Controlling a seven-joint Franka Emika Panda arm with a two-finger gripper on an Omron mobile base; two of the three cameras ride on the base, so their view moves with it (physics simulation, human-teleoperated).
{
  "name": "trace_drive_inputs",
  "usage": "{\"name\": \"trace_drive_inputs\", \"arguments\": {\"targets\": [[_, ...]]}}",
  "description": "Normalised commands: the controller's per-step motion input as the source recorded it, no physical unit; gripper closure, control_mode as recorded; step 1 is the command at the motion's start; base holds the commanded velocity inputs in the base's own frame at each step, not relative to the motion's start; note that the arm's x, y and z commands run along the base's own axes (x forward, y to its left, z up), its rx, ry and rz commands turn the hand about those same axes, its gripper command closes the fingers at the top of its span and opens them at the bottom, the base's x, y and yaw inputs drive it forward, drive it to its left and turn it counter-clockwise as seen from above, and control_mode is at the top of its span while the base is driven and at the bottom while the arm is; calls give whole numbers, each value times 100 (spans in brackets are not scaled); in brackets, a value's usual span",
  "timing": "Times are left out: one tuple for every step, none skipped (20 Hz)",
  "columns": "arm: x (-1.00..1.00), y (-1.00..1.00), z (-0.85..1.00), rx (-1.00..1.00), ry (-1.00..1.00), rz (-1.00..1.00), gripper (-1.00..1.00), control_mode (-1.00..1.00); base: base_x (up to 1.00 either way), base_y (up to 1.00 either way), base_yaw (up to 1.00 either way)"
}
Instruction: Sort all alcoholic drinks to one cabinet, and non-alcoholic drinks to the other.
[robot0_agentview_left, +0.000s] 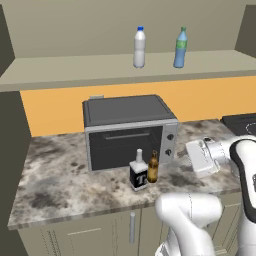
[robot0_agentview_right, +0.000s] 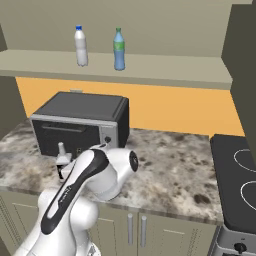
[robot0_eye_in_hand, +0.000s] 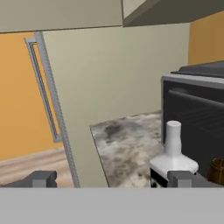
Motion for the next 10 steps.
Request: {"name": "trace_drive_inputs", "arguments": {"targets": [[28, 0, -22, 7, 1, 9, -100, -100, 0, 0, 0], [29, 0, -19, 6, 1, 8, -100, -100, 0, 0, 0], [28, 0, -17, 6, 0, 8, -100, -100, 0, 0, 0], [24, 0, -18, 5, 0, 8, -100, -100, 0, 0, 0], [25, 1, -19, 5, 0, 7, -100, -100, 0, 0, 0], [23, 3, -19, 5, 0, 7, -100, -100, 0, 0, 0], [19, 4, -19, 4, 0, 7, -100, -100, 0, 0, 0], [19, 5, -16, 5, 0, 6, -100, -100, 0, 0, 0], [17, 4, -13, 4, 0, 3, -100, -100, 0, 0, 0], [19, 5, -12, 4, 0, 1, -100, -100, 0, 0, 0]]}}
